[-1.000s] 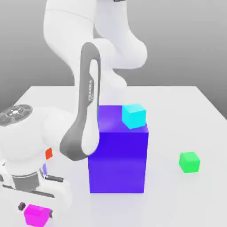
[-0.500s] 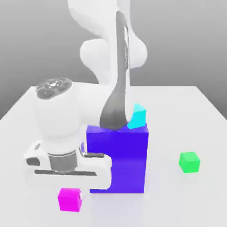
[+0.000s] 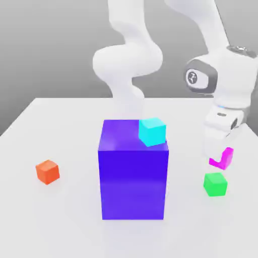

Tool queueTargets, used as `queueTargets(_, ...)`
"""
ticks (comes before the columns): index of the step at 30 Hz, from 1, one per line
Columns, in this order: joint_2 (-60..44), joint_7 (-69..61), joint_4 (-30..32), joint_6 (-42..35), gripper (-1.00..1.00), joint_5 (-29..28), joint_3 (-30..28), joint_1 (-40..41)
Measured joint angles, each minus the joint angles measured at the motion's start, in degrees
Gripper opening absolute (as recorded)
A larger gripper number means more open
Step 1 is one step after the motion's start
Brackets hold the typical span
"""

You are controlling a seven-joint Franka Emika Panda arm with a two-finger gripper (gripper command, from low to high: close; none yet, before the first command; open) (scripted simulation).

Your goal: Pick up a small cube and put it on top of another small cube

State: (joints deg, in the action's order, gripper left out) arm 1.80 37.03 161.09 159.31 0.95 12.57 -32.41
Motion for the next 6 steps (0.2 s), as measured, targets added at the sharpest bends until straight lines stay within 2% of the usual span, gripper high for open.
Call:
queueTargets(3, -6.15, 3.32, -0.24, 5.75, -1.0, -4.66, -0.93, 0.02)
queueTargets(4, -7.28, 4.01, -0.3, 6.81, 1.0, -5.63, -1.33, -0.19)
queueTargets(6, -7.28, 4.01, -0.3, 6.81, 1.0, -5.63, -1.33, -0.19)
